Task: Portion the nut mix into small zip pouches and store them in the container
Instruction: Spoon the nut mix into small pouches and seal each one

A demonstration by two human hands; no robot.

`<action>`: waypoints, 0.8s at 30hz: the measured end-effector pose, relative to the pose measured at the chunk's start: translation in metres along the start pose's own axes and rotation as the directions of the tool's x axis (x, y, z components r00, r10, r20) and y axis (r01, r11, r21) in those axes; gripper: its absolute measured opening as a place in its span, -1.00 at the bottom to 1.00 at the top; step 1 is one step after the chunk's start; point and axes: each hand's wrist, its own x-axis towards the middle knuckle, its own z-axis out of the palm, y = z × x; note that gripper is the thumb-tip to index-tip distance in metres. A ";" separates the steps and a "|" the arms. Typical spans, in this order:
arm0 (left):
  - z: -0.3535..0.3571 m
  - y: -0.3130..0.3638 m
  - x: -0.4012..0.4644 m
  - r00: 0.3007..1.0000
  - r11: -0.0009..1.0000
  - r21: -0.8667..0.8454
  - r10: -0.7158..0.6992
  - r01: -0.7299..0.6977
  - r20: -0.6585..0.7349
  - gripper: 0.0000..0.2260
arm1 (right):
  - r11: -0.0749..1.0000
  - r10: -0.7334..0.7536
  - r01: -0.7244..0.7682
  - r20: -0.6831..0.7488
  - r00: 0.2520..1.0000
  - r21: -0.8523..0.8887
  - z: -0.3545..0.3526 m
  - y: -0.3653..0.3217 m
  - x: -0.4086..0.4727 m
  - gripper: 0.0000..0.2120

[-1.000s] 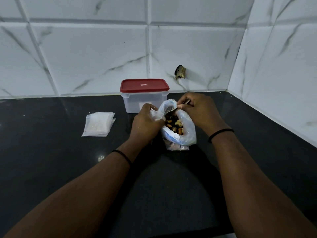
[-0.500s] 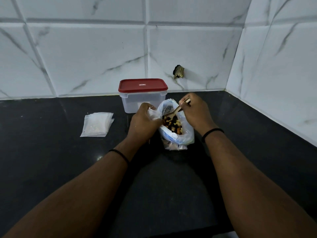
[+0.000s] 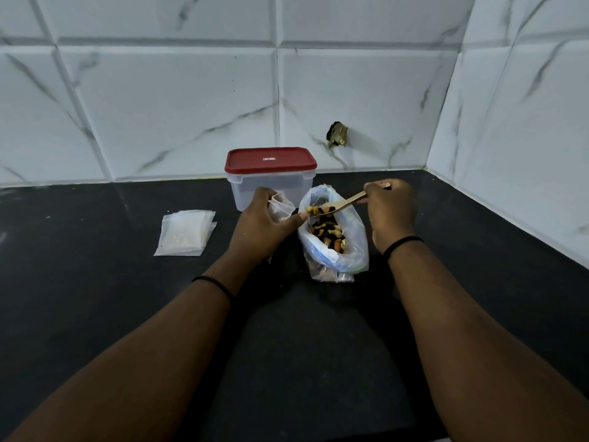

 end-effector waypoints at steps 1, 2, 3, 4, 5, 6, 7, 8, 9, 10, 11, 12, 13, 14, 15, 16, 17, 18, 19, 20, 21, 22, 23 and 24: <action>0.000 -0.001 0.000 1.000 1.000 0.000 0.005 -0.005 -0.007 -0.51 | 1.000 0.016 -0.016 -0.006 1.000 0.021 0.000 -0.001 0.000 -0.92; 0.001 -0.001 0.001 1.000 1.000 -0.002 0.010 -0.010 -0.014 -0.51 | 0.999 0.026 -0.025 -0.017 1.000 0.037 -0.001 -0.002 0.000 -0.92; 0.001 -0.002 0.001 1.000 1.000 -0.004 0.012 -0.012 -0.019 -0.52 | 0.998 0.032 -0.031 -0.028 0.999 0.054 -0.001 -0.003 0.000 -0.92; 0.001 -0.002 0.001 1.000 1.000 -0.008 0.011 -0.011 -0.018 -0.52 | 0.996 0.039 -0.036 -0.035 0.999 0.076 -0.001 -0.005 -0.001 -0.91; 0.001 -0.002 0.001 1.000 1.000 -0.010 0.008 -0.008 -0.012 -0.52 | 0.995 0.043 -0.039 -0.039 0.998 0.093 -0.001 -0.006 -0.001 -0.91; 0.001 -0.003 0.001 1.000 1.000 -0.010 0.005 -0.005 -0.006 -0.52 | 0.994 0.042 -0.038 -0.042 0.998 0.102 -0.001 -0.008 -0.003 -0.90; 0.001 -0.003 0.001 1.000 1.000 -0.012 0.004 -0.004 -0.001 -0.52 | 0.994 0.036 -0.031 -0.046 0.998 0.105 -0.001 -0.010 -0.004 -0.89; 0.001 -0.003 0.002 1.000 1.000 -0.014 0.005 -0.005 0.001 -0.53 | 0.994 0.028 -0.022 -0.050 0.998 0.105 -0.001 -0.012 -0.005 -0.89; 0.002 -0.003 0.002 1.000 1.000 -0.017 0.007 -0.006 0.002 -0.54 | 0.994 0.021 -0.016 -0.054 0.998 0.107 -0.002 -0.014 -0.007 -0.89; 0.002 -0.002 0.002 1.000 1.000 -0.019 0.008 -0.008 0.001 -0.55 | 0.993 0.020 -0.014 -0.048 0.999 0.116 -0.002 -0.017 -0.009 -0.90; 0.002 -0.002 0.002 1.000 1.000 -0.021 0.012 -0.012 0.001 -0.55 | 0.990 0.020 -0.015 -0.031 0.999 0.140 -0.002 -0.020 -0.011 -0.88; 0.002 -0.002 0.002 1.000 1.000 -0.023 0.016 -0.016 0.003 -0.55 | 0.985 0.020 -0.020 -0.003 1.000 0.169 -0.003 -0.022 -0.014 -0.87; 0.002 -0.002 0.002 1.000 1.000 -0.025 0.019 -0.019 0.007 -0.55 | 0.982 0.018 -0.023 0.030 0.999 0.189 -0.002 -0.024 -0.017 -0.87; 0.002 -0.002 0.002 1.000 0.999 -0.028 0.022 -0.022 0.013 -0.55 | 0.981 0.006 -0.019 0.064 0.998 0.195 -0.001 -0.026 -0.021 -0.88; 0.002 -0.002 0.003 0.999 0.999 -0.031 0.028 -0.027 0.018 -0.55 | 0.981 -0.026 0.007 0.096 0.995 0.192 0.000 -0.028 -0.026 -0.90; 0.002 -0.003 0.003 0.999 0.999 -0.031 0.034 -0.033 0.020 -0.55 | 0.982 -0.090 0.067 0.125 0.988 0.177 0.002 -0.030 -0.030 -0.91; 0.003 -0.003 0.003 0.999 0.999 -0.034 0.039 -0.038 0.019 -0.55 | 0.975 -0.182 0.157 0.162 0.970 0.154 0.004 -0.031 -0.035 -0.93; 0.003 -0.004 0.003 0.999 0.998 -0.039 0.044 -0.043 0.014 -0.56 | 0.955 -0.289 0.265 0.219 0.932 0.133 0.006 -0.033 -0.039 -0.95; 0.003 -0.005 0.003 0.999 0.998 -0.045 0.050 -0.050 0.006 -0.56 | 0.922 -0.388 0.365 0.298 0.873 0.130 0.006 -0.034 -0.044 -0.97; 0.003 -0.005 0.002 0.998 0.997 -0.049 0.059 -0.059 -0.004 -0.57 | 0.885 -0.463 0.444 0.377 0.802 0.141 0.007 -0.036 -0.048 -0.97; 0.003 -0.005 0.002 0.998 0.996 -0.052 0.065 -0.066 -0.013 -0.58 | 0.853 -0.512 0.497 0.439 0.738 0.159 0.007 -0.037 -0.051 -0.96; 0.003 -0.005 0.002 0.997 0.996 -0.056 0.069 -0.070 -0.018 -0.59 | 0.823 -0.552 0.542 0.473 0.687 0.172 0.007 -0.037 -0.054 -0.96; 0.003 -0.005 0.002 0.997 0.996 -0.061 0.070 -0.071 -0.020 -0.59 | 0.797 -0.583 0.575 0.483 0.653 0.186 0.007 -0.038 -0.055 -0.96; 0.003 -0.004 0.002 0.998 0.995 -0.067 0.068 -0.069 -0.019 -0.59 | 0.778 -0.608 0.599 0.471 0.639 0.191 0.007 -0.038 -0.056 -0.96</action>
